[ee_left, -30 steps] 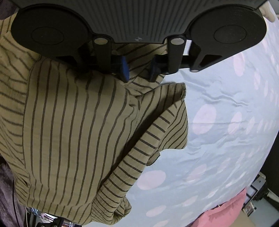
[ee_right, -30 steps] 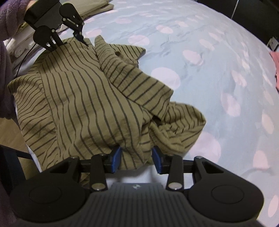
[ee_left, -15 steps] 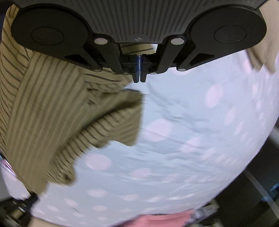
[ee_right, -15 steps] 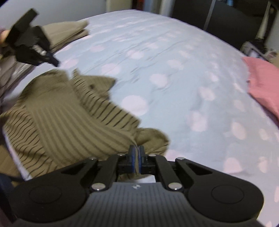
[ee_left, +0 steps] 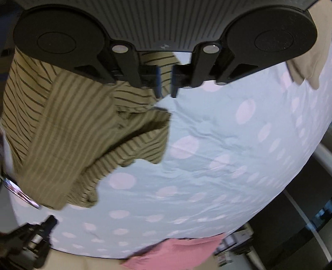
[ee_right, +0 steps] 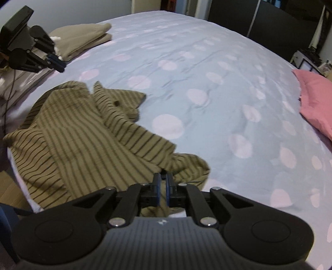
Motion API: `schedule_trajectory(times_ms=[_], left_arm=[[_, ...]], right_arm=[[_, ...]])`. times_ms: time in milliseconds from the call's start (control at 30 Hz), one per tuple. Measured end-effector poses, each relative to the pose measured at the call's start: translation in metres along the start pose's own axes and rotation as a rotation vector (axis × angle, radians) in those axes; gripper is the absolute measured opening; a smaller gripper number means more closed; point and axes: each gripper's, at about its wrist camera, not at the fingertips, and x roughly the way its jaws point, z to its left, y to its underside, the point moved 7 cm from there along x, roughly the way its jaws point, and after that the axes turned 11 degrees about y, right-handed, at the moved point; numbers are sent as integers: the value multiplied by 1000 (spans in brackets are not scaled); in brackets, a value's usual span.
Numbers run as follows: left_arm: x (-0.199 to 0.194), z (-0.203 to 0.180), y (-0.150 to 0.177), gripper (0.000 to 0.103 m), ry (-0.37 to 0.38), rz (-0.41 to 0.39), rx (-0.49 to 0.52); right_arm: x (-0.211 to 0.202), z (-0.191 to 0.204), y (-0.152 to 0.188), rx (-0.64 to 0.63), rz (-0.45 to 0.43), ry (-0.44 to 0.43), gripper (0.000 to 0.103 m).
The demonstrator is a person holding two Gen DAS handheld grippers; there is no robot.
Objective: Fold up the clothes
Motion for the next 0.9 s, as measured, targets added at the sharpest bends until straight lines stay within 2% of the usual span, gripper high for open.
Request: schedule_trajectory(times_ms=[33,100,367,500,600,767,867,900], left_arm=[[2,-4,0,31,-2,5,31],[8,-9,0,41,-4,15,87],[45,-18,0,41,31,117,269],[60,-29,-2,41,30,172,418],[70,-32,-2,41,63,202,471],[84,-34,-4,40,108,223,499],[91,-36,-5,28,145,244,494],[92,-37,-5,21,155,250,493]], right_arm=[[0,2,1,-5,2,-5,20],[1,7,3,-14,6,-16,30],[6,9,12,-30,31,-35,31],[11,6,17,-42,42,-61,34],[17,3,22,-45,59,-67,37],[23,7,27,-67,78,-83,38],[24,7,28,-82,77,-99,38],[24,6,28,-80,72,-106,38]])
